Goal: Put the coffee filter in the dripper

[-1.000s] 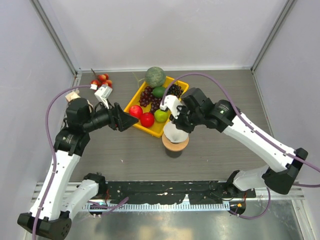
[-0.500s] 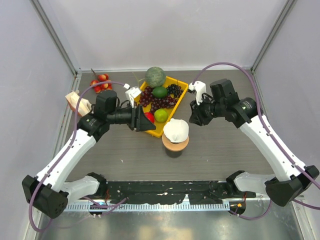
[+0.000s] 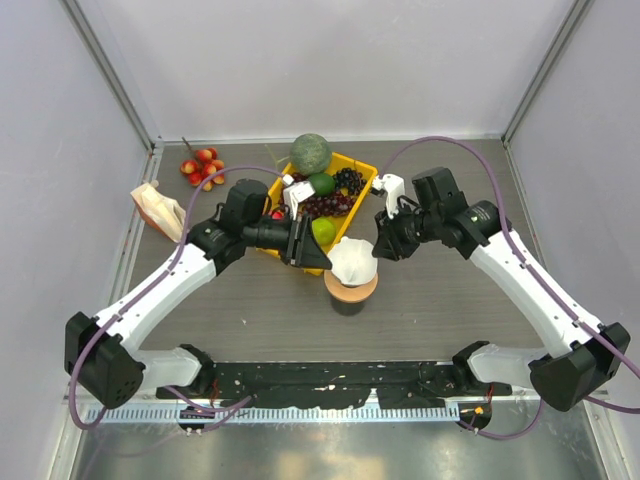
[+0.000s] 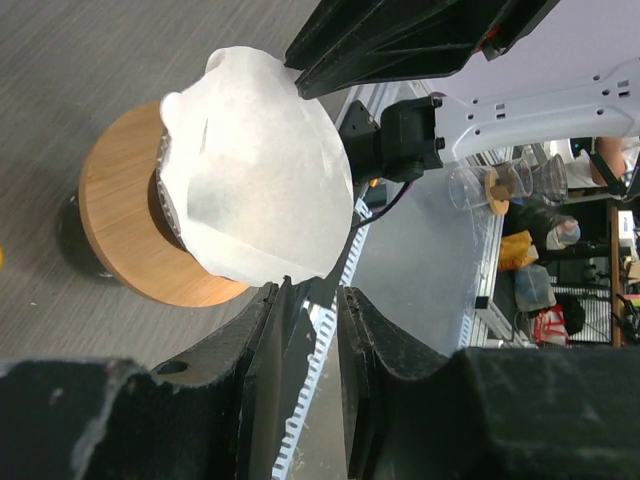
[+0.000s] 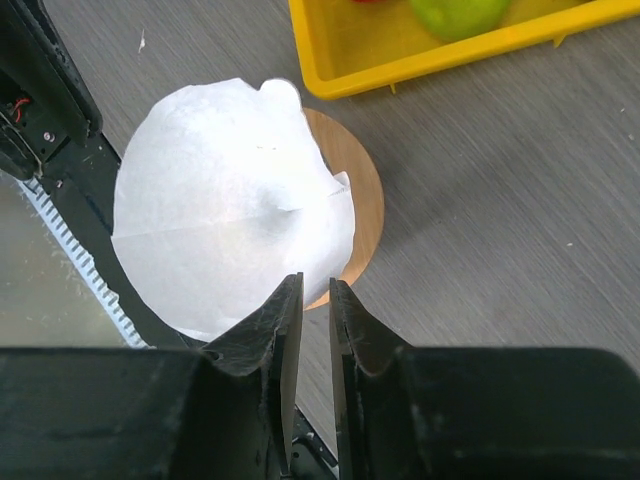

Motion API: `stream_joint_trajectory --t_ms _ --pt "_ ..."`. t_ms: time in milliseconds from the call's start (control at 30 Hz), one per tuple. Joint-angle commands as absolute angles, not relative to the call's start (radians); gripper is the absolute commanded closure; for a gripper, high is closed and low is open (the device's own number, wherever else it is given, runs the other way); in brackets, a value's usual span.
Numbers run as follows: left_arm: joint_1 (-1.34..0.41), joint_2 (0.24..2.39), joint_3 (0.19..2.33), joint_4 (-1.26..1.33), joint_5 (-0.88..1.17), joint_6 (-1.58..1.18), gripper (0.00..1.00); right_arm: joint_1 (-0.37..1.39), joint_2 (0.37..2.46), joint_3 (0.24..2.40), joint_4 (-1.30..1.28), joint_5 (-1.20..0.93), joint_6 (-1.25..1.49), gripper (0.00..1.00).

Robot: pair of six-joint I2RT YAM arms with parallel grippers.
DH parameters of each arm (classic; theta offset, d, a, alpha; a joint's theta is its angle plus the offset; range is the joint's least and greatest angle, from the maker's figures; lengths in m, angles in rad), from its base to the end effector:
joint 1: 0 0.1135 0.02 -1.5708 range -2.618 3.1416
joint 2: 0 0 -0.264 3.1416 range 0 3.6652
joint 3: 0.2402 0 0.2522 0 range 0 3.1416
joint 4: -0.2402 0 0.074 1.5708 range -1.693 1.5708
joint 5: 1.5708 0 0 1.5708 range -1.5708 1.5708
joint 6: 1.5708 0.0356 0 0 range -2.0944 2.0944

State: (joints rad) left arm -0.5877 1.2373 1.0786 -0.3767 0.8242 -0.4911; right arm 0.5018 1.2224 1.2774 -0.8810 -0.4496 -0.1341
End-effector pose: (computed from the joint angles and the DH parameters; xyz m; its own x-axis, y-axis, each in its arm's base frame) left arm 0.2097 -0.1711 0.3334 -0.7997 0.1480 -0.5818 0.5951 0.3231 -0.7358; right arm 0.2056 0.1305 0.3570 -0.5464 -0.4371 -0.7145 -0.7714 0.5948 0.2260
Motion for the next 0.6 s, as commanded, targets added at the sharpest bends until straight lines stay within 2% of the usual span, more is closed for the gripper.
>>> stream_joint_trajectory --t_ms 0,567 --pt "-0.604 1.264 1.078 -0.324 0.861 -0.497 0.68 0.499 1.216 1.253 -0.83 -0.482 -0.11 0.77" --pt "-0.606 1.309 1.062 -0.354 0.864 -0.474 0.68 0.499 1.209 1.249 -0.853 -0.514 -0.12 0.76"
